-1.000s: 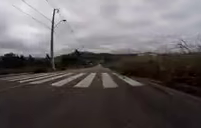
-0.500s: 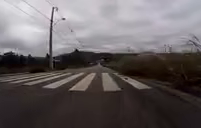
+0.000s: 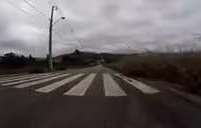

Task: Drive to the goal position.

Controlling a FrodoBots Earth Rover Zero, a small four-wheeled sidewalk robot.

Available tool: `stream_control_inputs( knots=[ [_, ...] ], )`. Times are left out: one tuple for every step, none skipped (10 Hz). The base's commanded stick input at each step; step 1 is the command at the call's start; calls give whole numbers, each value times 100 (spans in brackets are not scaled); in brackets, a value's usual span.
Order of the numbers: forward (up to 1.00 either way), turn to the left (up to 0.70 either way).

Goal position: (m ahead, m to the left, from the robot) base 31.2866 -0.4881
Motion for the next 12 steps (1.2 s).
stream_control_inputs(
  knots=[
    [45, 0],
    [45, 0],
    [45, 0],
    [45, 0],
    [45, 0],
    [45, 0],
    [45, 0],
    [45, 0],
    [39, 0],
    [0, 0],
    [0, 0],
    [0, 0]
  ],
)
